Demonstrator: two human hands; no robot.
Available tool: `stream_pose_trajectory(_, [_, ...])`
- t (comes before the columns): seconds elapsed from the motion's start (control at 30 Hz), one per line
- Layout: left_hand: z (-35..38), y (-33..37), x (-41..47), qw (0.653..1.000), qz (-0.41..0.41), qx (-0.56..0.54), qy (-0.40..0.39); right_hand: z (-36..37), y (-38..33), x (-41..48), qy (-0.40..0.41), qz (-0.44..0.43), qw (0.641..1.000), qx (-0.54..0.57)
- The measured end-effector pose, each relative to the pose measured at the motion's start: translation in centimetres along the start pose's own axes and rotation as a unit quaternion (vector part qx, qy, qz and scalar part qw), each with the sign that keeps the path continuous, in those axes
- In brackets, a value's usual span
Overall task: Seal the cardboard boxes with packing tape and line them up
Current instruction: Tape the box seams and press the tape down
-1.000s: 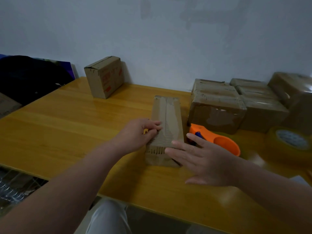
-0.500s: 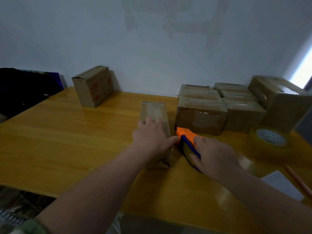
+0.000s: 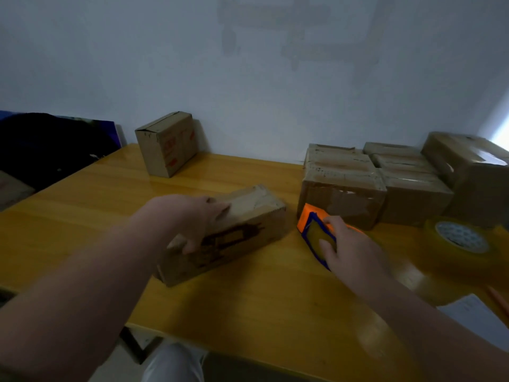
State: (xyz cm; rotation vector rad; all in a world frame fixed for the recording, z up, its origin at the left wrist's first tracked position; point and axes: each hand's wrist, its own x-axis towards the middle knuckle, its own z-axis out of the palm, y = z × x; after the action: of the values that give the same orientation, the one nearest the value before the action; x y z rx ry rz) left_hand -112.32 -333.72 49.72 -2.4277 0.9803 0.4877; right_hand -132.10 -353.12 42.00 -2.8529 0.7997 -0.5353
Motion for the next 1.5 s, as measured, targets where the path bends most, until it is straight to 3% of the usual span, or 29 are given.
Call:
stream_pose_trajectory(0.1, [0.2, -0.9, 0.0, 0.999, -0.002, 0.045, 0.03, -0.2, 0.2, 0.8, 0.011, 0.011, 0.997, 0.07])
stream_pose_trajectory(0.23, [-0.6, 0.4, 0.5, 0.988, -0.007, 0.035, 0.149, -1.5, -0.4, 1.8, 0.018, 0.052, 0.976, 0.21])
stream_pose_trajectory(0.4, [-0.9, 4.2, 2.3, 0.972, 0.023, -0.156, 0.172, -2.5, -1.0, 2.4, -0.009, 0.131, 0.927, 0.351])
stream_pose_trajectory(0.57, [-0.6, 6.7, 3.9, 0.961, -0.031, -0.224, 0.159, -3.4, -0.5, 2.6, -0.048, 0.132, 0.947, 0.289])
stream_pose_trajectory(0.8, [-0.8, 7.6, 3.4, 0.965, 0.009, -0.184, 0.188, -6.0, 0.0, 3.3, -0.141, 0.164, 0.967, 0.134])
stream_pose_trajectory(1.03, [0.8, 5.5, 0.1, 0.951, 0.149, -0.189, 0.192, -5.6, 0.0, 2.6, -0.134, 0.163, 0.97, 0.119])
stream_pose_trajectory(1.17, [2.4, 3.8, -0.6, 0.939, 0.144, -0.211, 0.231, -5.3, 0.3, 2.0, -0.097, 0.171, 0.964, 0.178])
stream_pose_trajectory(1.5, [3.3, 3.9, -1.2, 0.851, 0.15, -0.395, 0.31, -6.7, -0.2, 0.9, -0.092, 0.081, 0.905, 0.407])
